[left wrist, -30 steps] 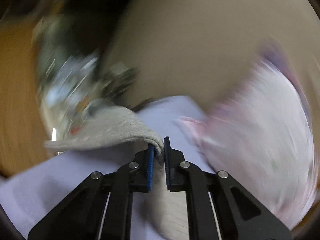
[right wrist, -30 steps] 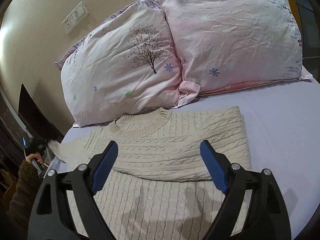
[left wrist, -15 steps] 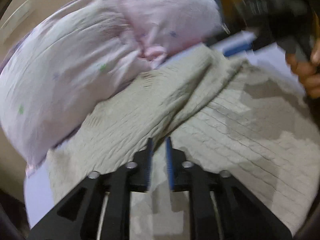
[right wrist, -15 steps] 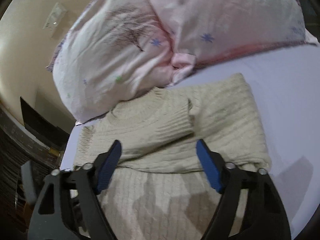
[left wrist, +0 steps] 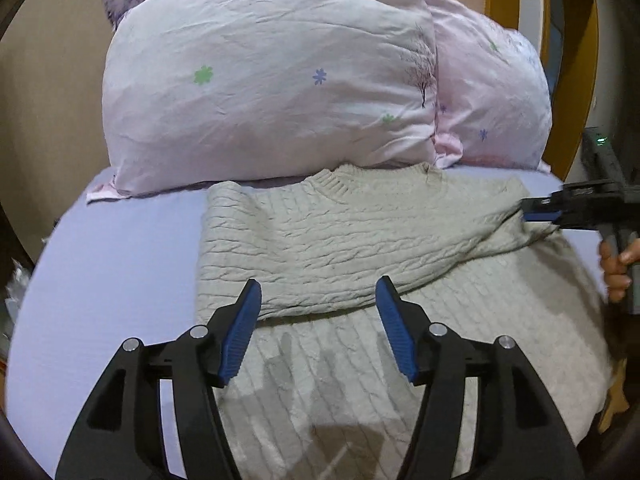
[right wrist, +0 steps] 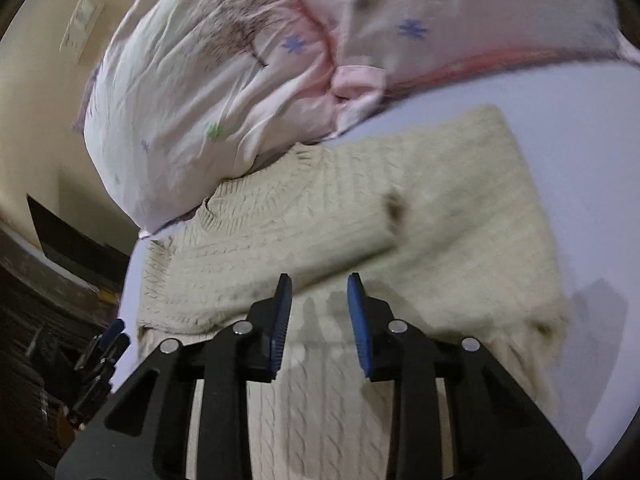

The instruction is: Fold small clothes

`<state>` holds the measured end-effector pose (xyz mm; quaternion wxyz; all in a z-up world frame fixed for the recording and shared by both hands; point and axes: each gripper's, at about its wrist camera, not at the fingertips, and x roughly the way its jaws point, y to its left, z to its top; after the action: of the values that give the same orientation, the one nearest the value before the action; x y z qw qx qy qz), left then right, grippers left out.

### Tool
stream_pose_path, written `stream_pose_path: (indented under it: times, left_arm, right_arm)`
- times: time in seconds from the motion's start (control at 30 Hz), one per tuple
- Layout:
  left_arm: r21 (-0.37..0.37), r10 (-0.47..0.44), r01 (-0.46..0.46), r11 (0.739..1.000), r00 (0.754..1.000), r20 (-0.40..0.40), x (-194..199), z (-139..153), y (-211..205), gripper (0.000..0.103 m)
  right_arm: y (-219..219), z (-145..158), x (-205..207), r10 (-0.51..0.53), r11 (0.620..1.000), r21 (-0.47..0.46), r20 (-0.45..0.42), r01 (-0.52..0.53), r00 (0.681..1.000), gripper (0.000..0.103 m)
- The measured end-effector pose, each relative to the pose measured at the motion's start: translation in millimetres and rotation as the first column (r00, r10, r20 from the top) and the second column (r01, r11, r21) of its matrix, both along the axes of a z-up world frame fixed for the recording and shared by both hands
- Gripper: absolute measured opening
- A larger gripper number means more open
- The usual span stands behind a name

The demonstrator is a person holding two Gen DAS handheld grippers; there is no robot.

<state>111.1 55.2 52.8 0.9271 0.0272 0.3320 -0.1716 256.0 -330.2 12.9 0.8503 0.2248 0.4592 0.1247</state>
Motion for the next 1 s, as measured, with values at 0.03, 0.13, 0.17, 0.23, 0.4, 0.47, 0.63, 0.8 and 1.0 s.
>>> stream_pose_path:
  times: [0.03, 0.13, 0.17, 0.23, 0.4, 0.47, 0.63, 0.8, 1.0]
  left_arm:
    - [-0.015, -0.001, 0.001, 1.000, 1.000, -0.002, 2.7, -1.2, 1.2, 0.062]
    - [-0.060, 0.000, 0.000, 0.998, 1.000, -0.013, 5.2, -4.2, 5.1, 0.065]
    - [-0.070, -0.001, 0.000, 0.998, 1.000, -0.012, 5.7, -4.5, 6.4, 0.066]
    - [-0.099, 0.005, -0.006, 0.995, 1.000, -0.012, 6.7, -6.0, 10.6, 0.066]
    - [-0.188, 0.014, -0.019, 0.982, 1.000, -0.025, 9.2, -7.4, 23.9, 0.067]
    - [-0.209, 0.016, -0.022, 0.978, 0.999, -0.030, 10.4, -8.6, 27.4, 0.069]
    - [-0.238, 0.018, -0.028, 0.971, 0.999, -0.045, 13.1, -12.1, 30.8, 0.069]
    - [-0.242, 0.023, -0.032, 0.970, 0.999, -0.039, 12.2, -12.1, 31.5, 0.071]
    - [-0.252, 0.032, -0.046, 0.967, 0.998, -0.058, 15.9, -15.1, 34.8, 0.071]
  right_arm:
    - [6.6, 0.9, 9.7, 0.001, 0.999, -0.035, -0.001, -0.001, 1.000, 0.030]
    - [30.9, -5.3, 46.5, 0.005, 0.990, -0.140, -0.022, -0.008, 1.000, 0.030]
    - [37.0, -3.7, 52.8, 0.010, 0.985, -0.173, -0.004, -0.010, 1.000, 0.030]
    - [43.5, 0.2, 58.2, 0.019, 0.975, -0.221, 0.008, -0.017, 1.000, 0.031]
    - [15.7, 11.5, 33.6, -0.031, 0.997, -0.076, 0.016, 0.032, 0.999, 0.038]
    - [-1.2, 9.5, 21.5, -0.071, 0.997, -0.011, -0.011, 0.070, 0.997, 0.039]
    - [-17.1, -6.8, 20.1, -0.096, 0.992, 0.072, -0.080, 0.102, 0.992, 0.036]
    - [-8.2, -22.6, 40.0, -0.080, 0.991, 0.101, -0.089, 0.089, 0.993, 0.032]
    - [-13.3, -10.4, 33.0, -0.074, 0.985, 0.156, 0.013, 0.071, 0.997, 0.009]
